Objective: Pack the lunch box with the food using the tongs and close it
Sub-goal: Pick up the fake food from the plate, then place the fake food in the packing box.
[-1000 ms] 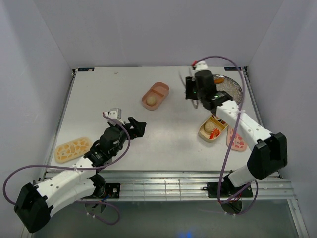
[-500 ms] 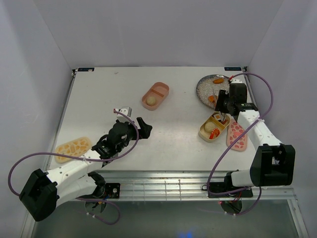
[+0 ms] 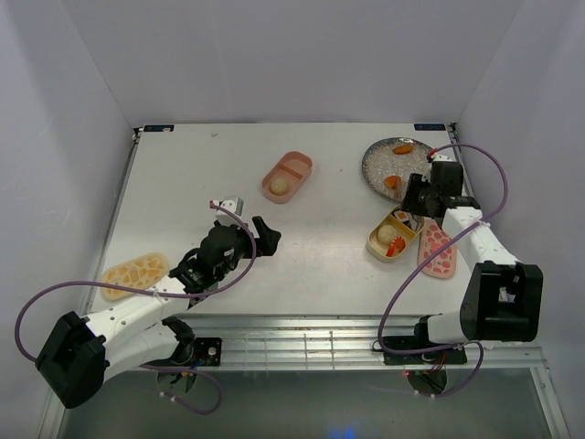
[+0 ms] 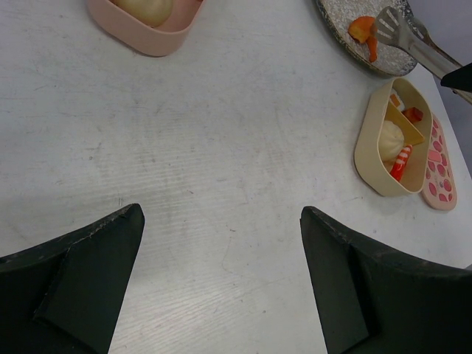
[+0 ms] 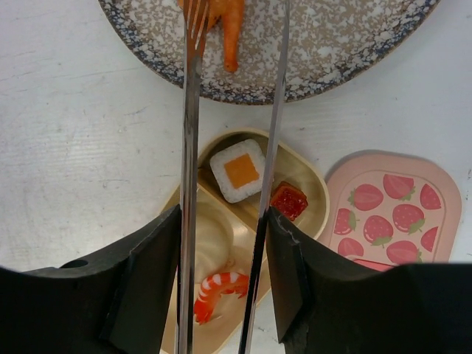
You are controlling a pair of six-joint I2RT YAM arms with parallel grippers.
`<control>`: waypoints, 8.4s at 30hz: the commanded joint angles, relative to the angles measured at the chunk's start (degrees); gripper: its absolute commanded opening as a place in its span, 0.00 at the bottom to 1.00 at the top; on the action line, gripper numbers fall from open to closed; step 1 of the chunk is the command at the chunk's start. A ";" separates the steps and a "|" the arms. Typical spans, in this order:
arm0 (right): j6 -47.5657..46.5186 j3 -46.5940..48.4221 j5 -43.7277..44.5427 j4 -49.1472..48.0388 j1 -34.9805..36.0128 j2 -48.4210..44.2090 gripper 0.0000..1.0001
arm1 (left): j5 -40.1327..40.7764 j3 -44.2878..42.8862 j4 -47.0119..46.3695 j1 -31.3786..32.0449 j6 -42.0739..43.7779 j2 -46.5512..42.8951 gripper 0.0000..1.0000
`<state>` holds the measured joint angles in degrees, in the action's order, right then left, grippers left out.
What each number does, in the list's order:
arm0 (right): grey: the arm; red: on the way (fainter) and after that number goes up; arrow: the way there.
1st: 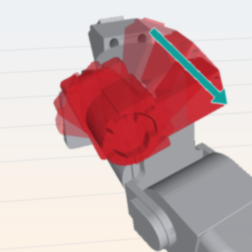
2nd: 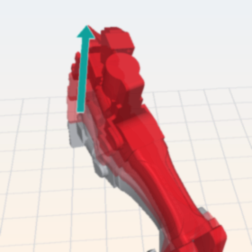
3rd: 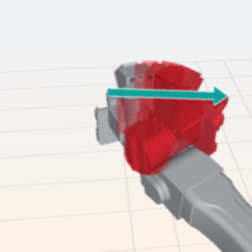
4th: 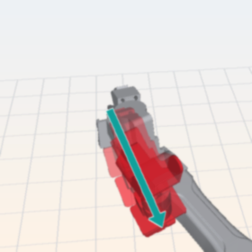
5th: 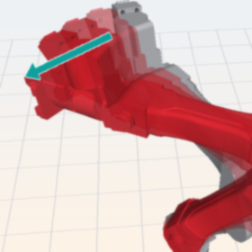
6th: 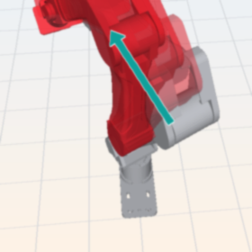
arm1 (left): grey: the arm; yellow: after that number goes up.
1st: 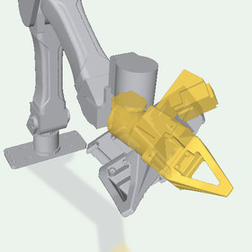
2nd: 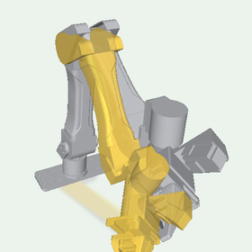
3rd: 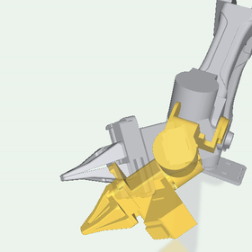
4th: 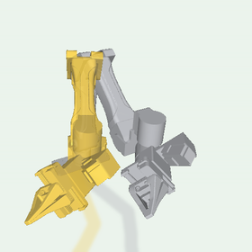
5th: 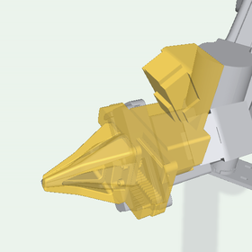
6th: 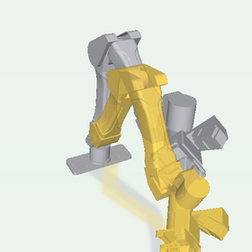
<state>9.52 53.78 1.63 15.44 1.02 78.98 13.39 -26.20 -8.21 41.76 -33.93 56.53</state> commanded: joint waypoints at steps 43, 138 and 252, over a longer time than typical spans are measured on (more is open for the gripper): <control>-3.63 -1.05 -5.85 1.17 -2.16 -0.50 0.46 | 0.32 -1.49 -0.76 0.17 0.10 -1.78 0.98; 3.49 38.86 0.48 3.98 29.04 30.44 0.08 | 6.04 0.62 0.47 0.25 -0.17 -9.34 0.98; -0.55 47.37 0.22 20.94 29.04 35.80 0.28 | 6.30 0.36 0.65 0.17 0.10 -9.34 0.98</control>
<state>8.80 96.49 1.08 33.76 30.13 112.71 19.07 -25.93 -7.75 41.76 -33.91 48.05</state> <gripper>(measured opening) 0.288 0.979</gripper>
